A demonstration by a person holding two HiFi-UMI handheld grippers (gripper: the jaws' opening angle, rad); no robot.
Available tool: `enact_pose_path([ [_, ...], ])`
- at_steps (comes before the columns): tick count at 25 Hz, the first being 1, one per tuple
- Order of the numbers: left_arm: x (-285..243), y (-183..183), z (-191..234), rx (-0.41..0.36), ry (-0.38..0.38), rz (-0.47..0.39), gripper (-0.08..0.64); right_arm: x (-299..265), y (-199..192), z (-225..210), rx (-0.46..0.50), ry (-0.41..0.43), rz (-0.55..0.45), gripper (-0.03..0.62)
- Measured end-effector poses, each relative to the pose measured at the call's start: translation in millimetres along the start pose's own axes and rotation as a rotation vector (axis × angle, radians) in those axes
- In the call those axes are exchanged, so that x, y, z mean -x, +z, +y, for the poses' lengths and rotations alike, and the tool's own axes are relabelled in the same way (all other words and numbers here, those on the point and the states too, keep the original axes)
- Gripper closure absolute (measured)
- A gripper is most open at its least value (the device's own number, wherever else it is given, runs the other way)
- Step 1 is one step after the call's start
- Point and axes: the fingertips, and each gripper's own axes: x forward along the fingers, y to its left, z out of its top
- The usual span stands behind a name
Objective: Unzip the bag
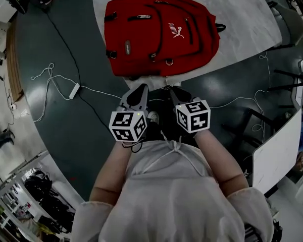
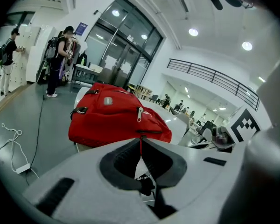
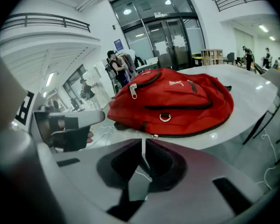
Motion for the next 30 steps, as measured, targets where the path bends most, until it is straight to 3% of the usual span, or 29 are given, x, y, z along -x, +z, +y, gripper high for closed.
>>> enact_pose_path([
  [7,-47,-17,14,0.008,0.039,0.094,0.534,-40,-16,-11,0.037,0.044,0.157,0.559],
  [11,-77,-23,9,0.008,0.011,0.151,0.534,-57,-19,-11,0.039,0.074,0.224,0.511],
  [22,-113,-39,13,-0.002,-0.010,0.266,0.534,-75,-26,-21,0.052,0.035,0.307,0.539],
  [28,-118,-45,19,0.109,-0.049,0.326,0.534,-76,-25,-25,0.141,0.093,0.342,0.562],
  [30,-120,-46,20,0.112,-0.061,0.342,0.535,-74,-25,-29,0.163,0.097,0.347,0.563],
])
